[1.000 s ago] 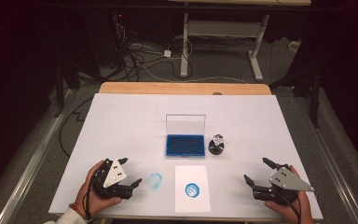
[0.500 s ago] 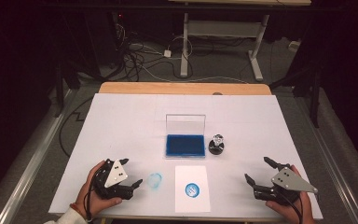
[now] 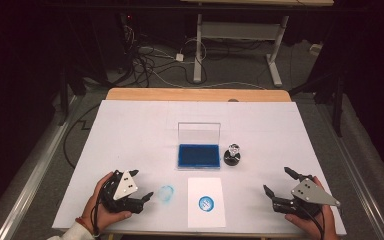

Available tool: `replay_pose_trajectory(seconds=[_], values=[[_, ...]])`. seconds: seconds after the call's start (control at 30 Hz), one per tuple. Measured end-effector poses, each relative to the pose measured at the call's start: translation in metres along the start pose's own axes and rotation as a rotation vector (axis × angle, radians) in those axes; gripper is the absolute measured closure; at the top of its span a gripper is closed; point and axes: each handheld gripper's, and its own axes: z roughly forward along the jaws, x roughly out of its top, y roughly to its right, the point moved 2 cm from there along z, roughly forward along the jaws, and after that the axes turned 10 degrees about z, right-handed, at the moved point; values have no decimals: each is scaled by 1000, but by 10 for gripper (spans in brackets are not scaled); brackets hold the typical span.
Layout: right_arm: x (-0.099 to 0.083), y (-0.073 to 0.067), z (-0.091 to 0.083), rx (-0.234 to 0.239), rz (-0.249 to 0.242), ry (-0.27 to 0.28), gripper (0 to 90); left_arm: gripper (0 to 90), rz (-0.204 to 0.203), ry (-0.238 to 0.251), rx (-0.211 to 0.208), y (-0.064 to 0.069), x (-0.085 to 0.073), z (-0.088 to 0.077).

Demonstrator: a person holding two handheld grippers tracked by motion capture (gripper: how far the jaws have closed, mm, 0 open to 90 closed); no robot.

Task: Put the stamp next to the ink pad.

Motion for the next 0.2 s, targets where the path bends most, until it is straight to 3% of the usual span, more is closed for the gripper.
replay_pose_trajectory(seconds=[0.2], values=[[0,0,1,-5,-14,-6,164,164,4,3,10,-1,1,0]])
